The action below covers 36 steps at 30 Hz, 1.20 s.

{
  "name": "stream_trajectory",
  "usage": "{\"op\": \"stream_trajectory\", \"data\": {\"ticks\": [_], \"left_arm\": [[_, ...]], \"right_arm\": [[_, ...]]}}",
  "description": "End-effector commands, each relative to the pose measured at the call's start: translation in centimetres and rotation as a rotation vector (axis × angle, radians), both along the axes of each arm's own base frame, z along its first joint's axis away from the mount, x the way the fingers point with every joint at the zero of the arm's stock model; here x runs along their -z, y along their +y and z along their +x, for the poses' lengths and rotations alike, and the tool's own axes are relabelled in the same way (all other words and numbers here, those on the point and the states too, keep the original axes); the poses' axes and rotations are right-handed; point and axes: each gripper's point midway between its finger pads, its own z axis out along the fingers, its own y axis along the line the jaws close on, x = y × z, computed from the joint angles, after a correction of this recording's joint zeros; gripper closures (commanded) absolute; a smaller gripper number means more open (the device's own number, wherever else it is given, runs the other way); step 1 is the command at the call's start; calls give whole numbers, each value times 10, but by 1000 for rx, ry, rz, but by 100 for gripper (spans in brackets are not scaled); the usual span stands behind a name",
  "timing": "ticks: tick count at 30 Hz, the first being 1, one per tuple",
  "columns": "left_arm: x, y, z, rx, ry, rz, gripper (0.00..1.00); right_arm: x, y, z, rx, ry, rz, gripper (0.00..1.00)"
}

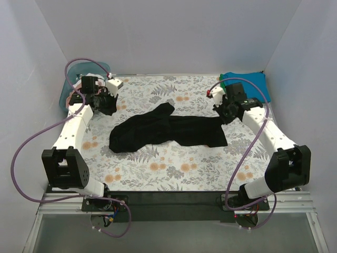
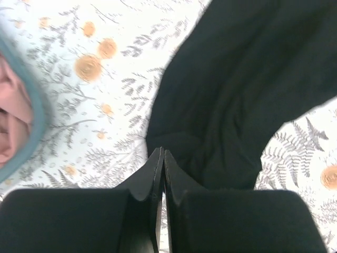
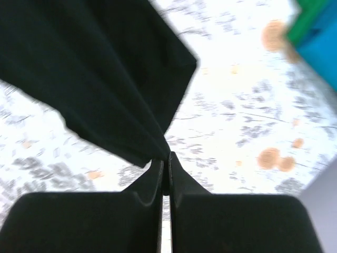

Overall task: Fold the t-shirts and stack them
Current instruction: Flatten the tshirt out

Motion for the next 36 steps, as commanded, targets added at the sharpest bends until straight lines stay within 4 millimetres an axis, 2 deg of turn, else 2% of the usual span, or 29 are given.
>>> {"op": "stream_trajectory", "data": {"ticks": [1,4,5,6,7,9,10,12,13,14,15,16,18,19,21,22,24,26,30,31,32,33,34,35,36], "left_arm": [[-6,6,4,-18,35,-48,100],[-8,-4,9,4,28,-96,99],[-14,-10,14,8,22,-119,91],[-7,-21,16,9,67,-174,76],[-6,-42,16,52,82,-195,69],[-5,-65,18,78,106,-251,62],[-7,-87,16,126,103,-271,60],[0,-108,7,166,120,-295,59],[-3,-131,2,208,100,-301,59],[1,-142,-4,229,94,-295,60],[5,-152,-10,253,89,-285,61],[10,-172,-22,301,60,-266,67],[17,-191,-34,339,32,-233,71],[23,-210,-44,381,21,-222,72],[36,-222,-48,385,30,-173,70],[52,-229,-48,378,39,-109,63],[66,-237,-48,382,27,-69,57],[70,-237,-33,344,-28,-20,50],[64,-233,-10,292,-102,40,46],[73,-230,-8,287,-93,67,45],[84,-228,-13,299,-59,82,45],[88,-227,-16,312,-43,87,56],[90,-224,-19,314,-31,95,77],[86,-224,-19,308,-38,89,84],[73,-216,-15,291,-56,75,95]], "right_arm": [[-29,-17,15,3,-55,19,99],[-17,-17,2,-14,-4,41,99],[-11,-14,-5,-27,20,58,99],[-4,-14,-9,-28,41,61,99],[9,-15,-19,-30,80,57,99],[18,-16,-27,-26,108,59,99],[26,-18,-34,-23,132,52,99],[29,-21,-38,-16,137,38,99],[31,-23,-39,-11,139,30,99],[34,-26,-40,-5,145,18,99],[37,-27,-40,1,153,15,99],[37,-27,-39,4,153,15,99],[39,-26,-35,10,166,18,99],[39,-26,-32,17,168,19,99],[39,-23,-24,26,176,33,99],[39,-21,-20,32,183,44,99],[40,-20,-16,37,191,54,99],[40,-19,-14,38,194,59,99],[37,-21,-12,34,182,61,99],[36,-21,-11,35,181,63,99],[35,-20,-11,34,180,64,99],[34,-21,-9,39,175,65,99],[33,-22,-8,40,169,64,99],[30,-23,-7,41,159,63,99],[25,-26,-5,39,141,59,99]]}}
